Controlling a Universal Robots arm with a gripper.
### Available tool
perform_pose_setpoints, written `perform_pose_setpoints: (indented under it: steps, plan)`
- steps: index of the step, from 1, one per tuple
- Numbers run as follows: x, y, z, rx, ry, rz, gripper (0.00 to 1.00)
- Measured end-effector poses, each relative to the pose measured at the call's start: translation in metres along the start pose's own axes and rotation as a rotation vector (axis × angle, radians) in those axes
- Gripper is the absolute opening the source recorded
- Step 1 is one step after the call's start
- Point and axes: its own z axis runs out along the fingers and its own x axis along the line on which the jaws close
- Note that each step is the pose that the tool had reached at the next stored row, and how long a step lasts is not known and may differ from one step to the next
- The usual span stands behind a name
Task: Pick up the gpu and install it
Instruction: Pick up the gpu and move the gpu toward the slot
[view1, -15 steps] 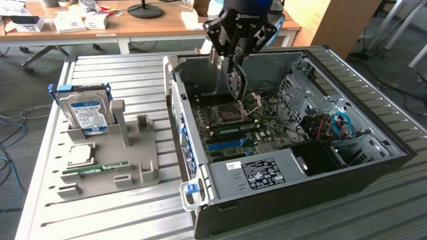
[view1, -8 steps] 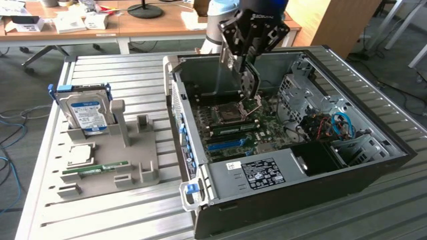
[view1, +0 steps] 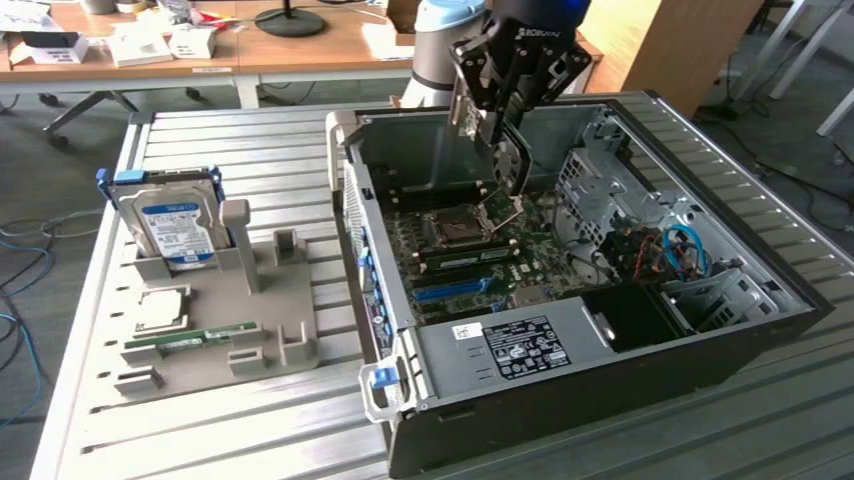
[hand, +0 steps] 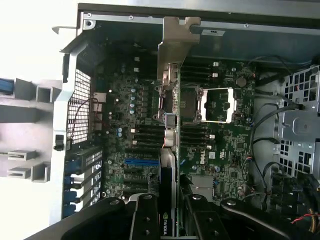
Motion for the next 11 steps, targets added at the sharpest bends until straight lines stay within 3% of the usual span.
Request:
perform_pose_setpoints:
  steps: [3, 11]
  plan:
    - [-0.002, 0.0, 0.0, -0.0001, 0.0, 0.0, 0.26]
    - [-0.023, -0.0008, -0.0004, 0.0, 0.0, 0.0, 0.26]
